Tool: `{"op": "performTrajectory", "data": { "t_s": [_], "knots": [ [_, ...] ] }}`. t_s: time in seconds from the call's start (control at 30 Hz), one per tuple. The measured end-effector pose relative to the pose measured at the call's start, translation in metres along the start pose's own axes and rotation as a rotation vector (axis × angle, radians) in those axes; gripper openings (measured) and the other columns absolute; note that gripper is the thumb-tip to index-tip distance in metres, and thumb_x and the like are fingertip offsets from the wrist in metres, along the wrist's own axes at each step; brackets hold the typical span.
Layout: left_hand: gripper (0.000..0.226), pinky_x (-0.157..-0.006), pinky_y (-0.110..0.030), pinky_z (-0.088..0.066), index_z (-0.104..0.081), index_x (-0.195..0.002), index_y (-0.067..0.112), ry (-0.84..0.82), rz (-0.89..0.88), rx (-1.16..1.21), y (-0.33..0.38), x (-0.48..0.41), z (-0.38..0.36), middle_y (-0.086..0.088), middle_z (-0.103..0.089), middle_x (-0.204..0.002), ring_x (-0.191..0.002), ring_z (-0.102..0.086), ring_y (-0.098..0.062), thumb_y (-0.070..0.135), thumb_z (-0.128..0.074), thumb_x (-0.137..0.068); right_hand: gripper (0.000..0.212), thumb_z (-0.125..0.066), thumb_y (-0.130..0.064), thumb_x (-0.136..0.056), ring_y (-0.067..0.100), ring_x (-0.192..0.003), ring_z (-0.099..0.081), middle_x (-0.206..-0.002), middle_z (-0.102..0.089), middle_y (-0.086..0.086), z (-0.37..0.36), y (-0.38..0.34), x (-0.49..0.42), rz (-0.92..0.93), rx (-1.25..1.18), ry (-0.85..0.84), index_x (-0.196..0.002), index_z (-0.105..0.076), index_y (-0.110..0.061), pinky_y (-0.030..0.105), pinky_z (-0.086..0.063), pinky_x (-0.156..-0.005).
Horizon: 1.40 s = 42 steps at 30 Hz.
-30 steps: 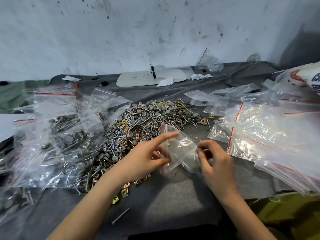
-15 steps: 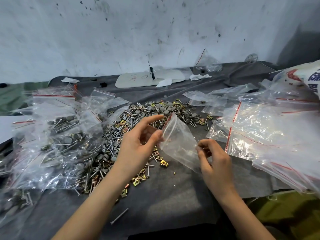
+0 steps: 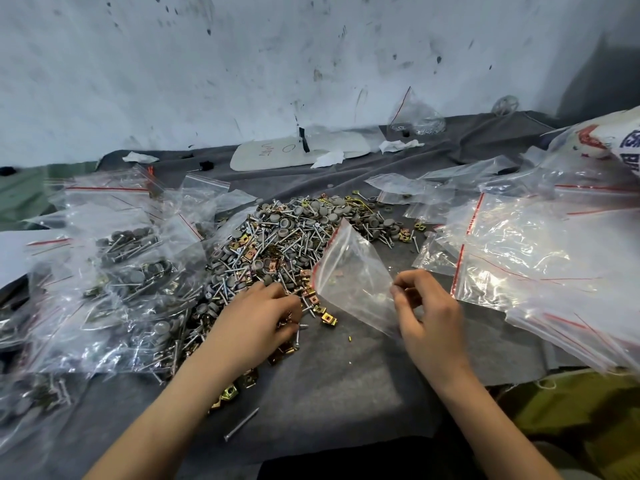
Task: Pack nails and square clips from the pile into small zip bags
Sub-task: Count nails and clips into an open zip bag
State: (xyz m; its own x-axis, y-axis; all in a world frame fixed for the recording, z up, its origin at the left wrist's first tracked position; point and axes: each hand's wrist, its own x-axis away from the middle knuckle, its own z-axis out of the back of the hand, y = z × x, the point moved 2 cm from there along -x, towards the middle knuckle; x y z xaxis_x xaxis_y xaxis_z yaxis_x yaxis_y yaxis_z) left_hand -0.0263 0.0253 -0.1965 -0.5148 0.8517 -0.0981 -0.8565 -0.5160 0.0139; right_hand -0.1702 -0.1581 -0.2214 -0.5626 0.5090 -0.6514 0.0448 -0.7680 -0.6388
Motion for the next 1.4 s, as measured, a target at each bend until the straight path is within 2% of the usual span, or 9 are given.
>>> {"op": "performTrajectory", "data": {
  "t_s": [0.27,0.43,0.53,0.6,0.77,0.97,1.23,1.33,1.4],
  "knots": [
    [0.008,-0.091,-0.032,-0.04,-0.061,-0.096,0.02,0.001,0.049,0.226,0.001,-0.01,0.001,0.008,-0.048,-0.101,-0.099,-0.046,-0.012,0.026,-0.059,-0.092,0.017,-0.069,0.005,-0.08,0.008,-0.071,-0.057,-0.083,-0.061,-0.001,0.001,0.001,-0.001,-0.013,-0.042,-0.005,-0.085,-0.064,-0.01,0.007,-0.041,-0.068],
    [0.008,-0.061,-0.025,-0.04,-0.062,-0.089,0.019,0.281,0.161,0.713,0.002,-0.012,0.016,0.009,-0.06,-0.074,-0.063,-0.051,-0.001,0.013,-0.058,-0.093,0.017,-0.071,0.003,-0.079,0.008,-0.074,-0.059,-0.085,-0.06,-0.005,0.0,0.004,-0.002,-0.022,-0.063,-0.036,-0.085,-0.067,-0.013,0.014,-0.046,-0.067],
    [0.01,-0.055,-0.022,-0.036,-0.063,-0.089,0.018,0.346,0.131,0.865,0.007,-0.015,0.026,-0.002,-0.058,-0.069,-0.057,-0.045,-0.004,0.011,-0.058,-0.094,0.018,-0.071,0.003,-0.079,0.008,-0.074,-0.059,-0.085,-0.06,-0.005,0.0,0.004,-0.001,-0.018,-0.059,-0.038,-0.085,-0.067,-0.013,0.011,-0.045,-0.067],
    [0.01,-0.057,-0.025,-0.037,-0.065,-0.089,0.019,0.365,0.112,0.844,0.009,-0.017,0.031,-0.003,-0.06,-0.07,-0.059,-0.047,-0.007,0.012,-0.058,-0.093,0.018,-0.071,0.004,-0.079,0.008,-0.073,-0.059,-0.085,-0.059,-0.005,-0.001,0.004,-0.001,-0.015,-0.05,-0.043,-0.084,-0.067,-0.013,0.009,-0.043,-0.068],
    [0.009,-0.051,-0.013,-0.032,-0.068,-0.087,0.022,0.264,0.054,0.776,0.016,-0.021,0.034,0.023,-0.058,-0.062,-0.051,-0.043,-0.002,0.014,-0.064,-0.089,0.018,-0.07,0.004,-0.079,0.005,-0.072,-0.059,-0.085,-0.06,-0.004,-0.001,0.005,-0.001,-0.014,-0.051,-0.047,-0.084,-0.067,-0.013,0.005,-0.041,-0.068],
    [0.024,-0.049,-0.009,-0.036,-0.068,-0.105,0.024,0.253,0.045,0.873,0.017,-0.021,0.038,0.022,-0.062,-0.067,-0.052,-0.046,0.0,0.012,-0.069,-0.084,0.017,-0.07,0.003,-0.08,0.002,-0.072,-0.058,-0.086,-0.06,-0.004,-0.001,0.005,-0.001,-0.03,-0.063,-0.047,-0.085,-0.067,-0.013,0.006,-0.042,-0.067],
    [0.025,-0.056,-0.034,-0.044,-0.069,-0.102,0.029,0.349,0.032,0.898,0.013,-0.015,0.039,0.003,-0.07,-0.081,-0.061,-0.054,-0.027,0.009,-0.065,-0.088,0.017,-0.07,0.004,-0.08,0.004,-0.077,-0.057,-0.085,-0.06,-0.004,-0.002,0.007,-0.001,-0.023,-0.078,-0.017,-0.084,-0.066,-0.013,0.008,-0.044,-0.066],
    [0.019,-0.063,-0.028,-0.046,-0.068,-0.093,0.027,0.416,0.146,0.841,0.005,-0.015,0.038,0.004,-0.068,-0.079,-0.062,-0.055,-0.005,0.009,-0.062,-0.09,0.02,-0.07,0.005,-0.079,0.003,-0.076,-0.057,-0.084,-0.059,-0.004,-0.002,0.008,-0.001,-0.016,-0.083,0.002,-0.083,-0.065,-0.013,0.009,-0.043,-0.066],
    [0.013,-0.067,-0.026,-0.048,-0.064,-0.085,0.028,0.304,0.205,0.648,0.002,-0.014,0.034,0.007,-0.065,-0.079,-0.064,-0.054,0.003,0.016,-0.064,-0.09,0.021,-0.07,0.006,-0.079,0.003,-0.076,-0.056,-0.084,-0.059,-0.004,-0.003,0.008,-0.001,-0.008,-0.078,0.011,-0.083,-0.065,-0.014,0.007,-0.042,-0.067]
  ]
}}
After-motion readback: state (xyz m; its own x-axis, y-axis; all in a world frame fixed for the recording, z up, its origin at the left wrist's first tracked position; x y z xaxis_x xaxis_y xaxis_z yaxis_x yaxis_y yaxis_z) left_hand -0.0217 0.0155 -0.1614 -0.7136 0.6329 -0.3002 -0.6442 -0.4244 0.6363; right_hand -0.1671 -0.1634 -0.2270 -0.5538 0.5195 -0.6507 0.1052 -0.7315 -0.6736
